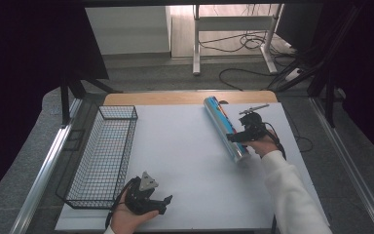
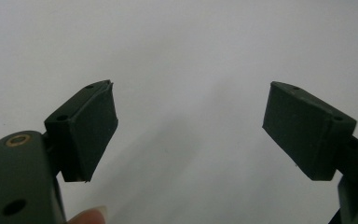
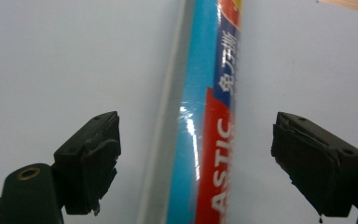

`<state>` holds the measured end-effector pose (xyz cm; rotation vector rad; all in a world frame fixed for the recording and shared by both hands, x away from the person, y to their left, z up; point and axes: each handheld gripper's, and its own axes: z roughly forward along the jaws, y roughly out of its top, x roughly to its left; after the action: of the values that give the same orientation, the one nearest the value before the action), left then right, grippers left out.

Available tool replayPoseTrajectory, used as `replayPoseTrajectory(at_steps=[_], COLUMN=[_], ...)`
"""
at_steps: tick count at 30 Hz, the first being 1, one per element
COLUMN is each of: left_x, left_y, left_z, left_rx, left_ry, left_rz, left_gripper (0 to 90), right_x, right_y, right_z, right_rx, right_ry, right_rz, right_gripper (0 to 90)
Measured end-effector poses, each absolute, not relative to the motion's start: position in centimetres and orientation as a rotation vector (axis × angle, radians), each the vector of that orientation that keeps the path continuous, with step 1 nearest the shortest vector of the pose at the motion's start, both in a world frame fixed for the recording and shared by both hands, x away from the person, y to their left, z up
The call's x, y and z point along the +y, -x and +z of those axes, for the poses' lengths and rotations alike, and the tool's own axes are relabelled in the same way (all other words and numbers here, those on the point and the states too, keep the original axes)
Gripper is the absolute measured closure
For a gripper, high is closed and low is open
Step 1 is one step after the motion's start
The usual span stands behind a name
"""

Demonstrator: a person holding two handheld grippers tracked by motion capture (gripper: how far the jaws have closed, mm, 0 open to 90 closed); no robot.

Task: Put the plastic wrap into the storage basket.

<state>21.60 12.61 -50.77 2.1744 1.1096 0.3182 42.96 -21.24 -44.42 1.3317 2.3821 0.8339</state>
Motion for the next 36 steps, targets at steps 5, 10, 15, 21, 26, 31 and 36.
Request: replayPoseTrajectory(at_steps=[5, 10, 15, 21, 26, 31, 36], left_x=[12.6, 12.7, 12.8, 12.9, 12.9, 12.9, 12.9], left_y=[-21.6, -21.7, -21.8, -21.7, -21.7, -21.7, -21.8], left_z=[-50.9, -50.9, -51.0, -50.9, -50.8, -50.9, -51.0], left_rx=[1.113, 1.116, 1.121, 1.129, 1.121, 1.12, 1.121], left_ry=[-2.18, -2.178, -2.178, -2.155, -2.155, -2.16, -2.163], left_rz=[0.318, 0.315, 0.316, 0.338, 0.335, 0.328, 0.323], left_gripper=[17.4, 17.3, 17.3, 17.4, 17.3, 17.3, 17.4], right_x=[-21.0, -20.4, -19.9, -19.1, -18.6, -17.6, -17.1], right_y=[-44.5, -46.8, -48.2, -49.0, -49.7, -50.1, -50.4], right_z=[-45.3, -46.4, -47.0, -47.2, -47.4, -47.9, -48.9], right_rx=[2.385, 2.402, 2.432, 2.453, 2.482, 2.517, 2.56], right_ry=[-1.355, -1.39, -1.417, -1.41, -1.413, -1.405, -1.423], right_rz=[0.792, 0.735, 0.725, 0.674, 0.633, 0.554, 0.483], right_gripper=[16.0, 14.2, 13.2, 13.5, 14.3, 15.8, 22.0])
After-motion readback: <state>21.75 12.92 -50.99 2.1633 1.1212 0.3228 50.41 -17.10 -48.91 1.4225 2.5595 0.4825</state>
